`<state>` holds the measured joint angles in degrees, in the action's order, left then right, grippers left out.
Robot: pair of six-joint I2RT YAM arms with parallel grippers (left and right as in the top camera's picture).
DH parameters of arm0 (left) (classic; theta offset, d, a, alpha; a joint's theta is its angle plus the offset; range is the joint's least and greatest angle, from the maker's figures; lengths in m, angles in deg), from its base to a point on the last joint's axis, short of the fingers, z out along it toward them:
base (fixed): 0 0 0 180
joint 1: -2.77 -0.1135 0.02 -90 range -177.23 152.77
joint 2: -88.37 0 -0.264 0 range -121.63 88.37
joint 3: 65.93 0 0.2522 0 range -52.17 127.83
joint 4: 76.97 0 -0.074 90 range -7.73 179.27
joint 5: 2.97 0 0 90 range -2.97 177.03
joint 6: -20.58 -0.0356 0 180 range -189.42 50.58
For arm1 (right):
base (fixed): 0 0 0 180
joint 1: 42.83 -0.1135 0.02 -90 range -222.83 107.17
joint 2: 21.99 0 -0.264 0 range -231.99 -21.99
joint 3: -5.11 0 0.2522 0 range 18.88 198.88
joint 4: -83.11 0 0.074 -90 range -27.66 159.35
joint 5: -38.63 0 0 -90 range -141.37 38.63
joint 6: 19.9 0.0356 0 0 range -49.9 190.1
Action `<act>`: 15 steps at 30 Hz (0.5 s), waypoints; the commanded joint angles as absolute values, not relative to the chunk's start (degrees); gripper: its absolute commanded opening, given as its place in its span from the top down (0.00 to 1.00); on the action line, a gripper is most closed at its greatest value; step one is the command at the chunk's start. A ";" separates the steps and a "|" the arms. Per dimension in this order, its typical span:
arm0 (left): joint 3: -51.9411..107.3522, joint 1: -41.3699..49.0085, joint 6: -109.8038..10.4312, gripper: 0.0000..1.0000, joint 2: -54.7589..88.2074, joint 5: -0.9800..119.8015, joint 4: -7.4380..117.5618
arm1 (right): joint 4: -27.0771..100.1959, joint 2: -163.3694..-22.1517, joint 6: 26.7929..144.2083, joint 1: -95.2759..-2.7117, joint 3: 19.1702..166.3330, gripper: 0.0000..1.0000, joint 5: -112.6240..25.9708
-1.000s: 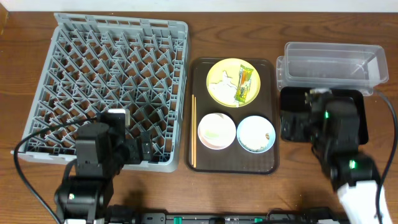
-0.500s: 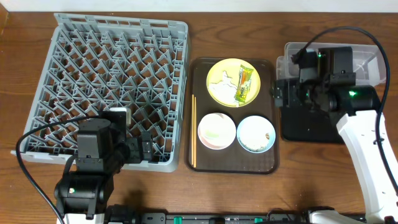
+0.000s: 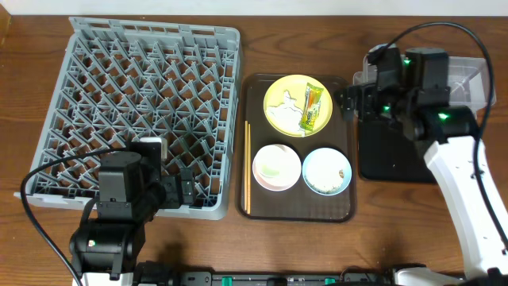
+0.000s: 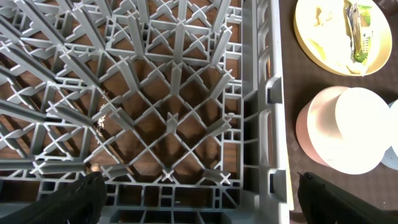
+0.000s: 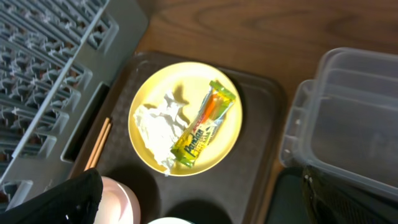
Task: Sort waste into correct bins and load items into the dishwasher
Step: 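Reach the right gripper to the yellow plate and grasp the snack wrapper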
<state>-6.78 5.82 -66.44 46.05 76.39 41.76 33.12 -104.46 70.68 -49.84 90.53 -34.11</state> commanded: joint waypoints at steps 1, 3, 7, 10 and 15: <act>-5.76 5.69 -66.13 0.02 46.18 75.67 41.76 | 33.82 -107.42 70.46 -51.12 91.82 0.01 -33.57; -5.76 5.69 -66.13 0.02 46.18 75.69 41.76 | 34.87 -108.77 70.48 -51.41 91.82 0.01 -33.55; -5.76 5.69 -66.13 0.02 46.13 75.69 41.96 | 38.06 -111.61 70.48 -52.39 91.82 0.01 -34.44; -5.76 5.69 -66.13 0.02 46.13 75.69 41.94 | 40.15 -112.38 70.48 -53.70 91.82 0.01 -38.57; -5.76 5.69 -66.13 0.02 46.13 75.67 41.96 | 43.56 -113.14 70.68 -57.07 91.82 0.01 -47.23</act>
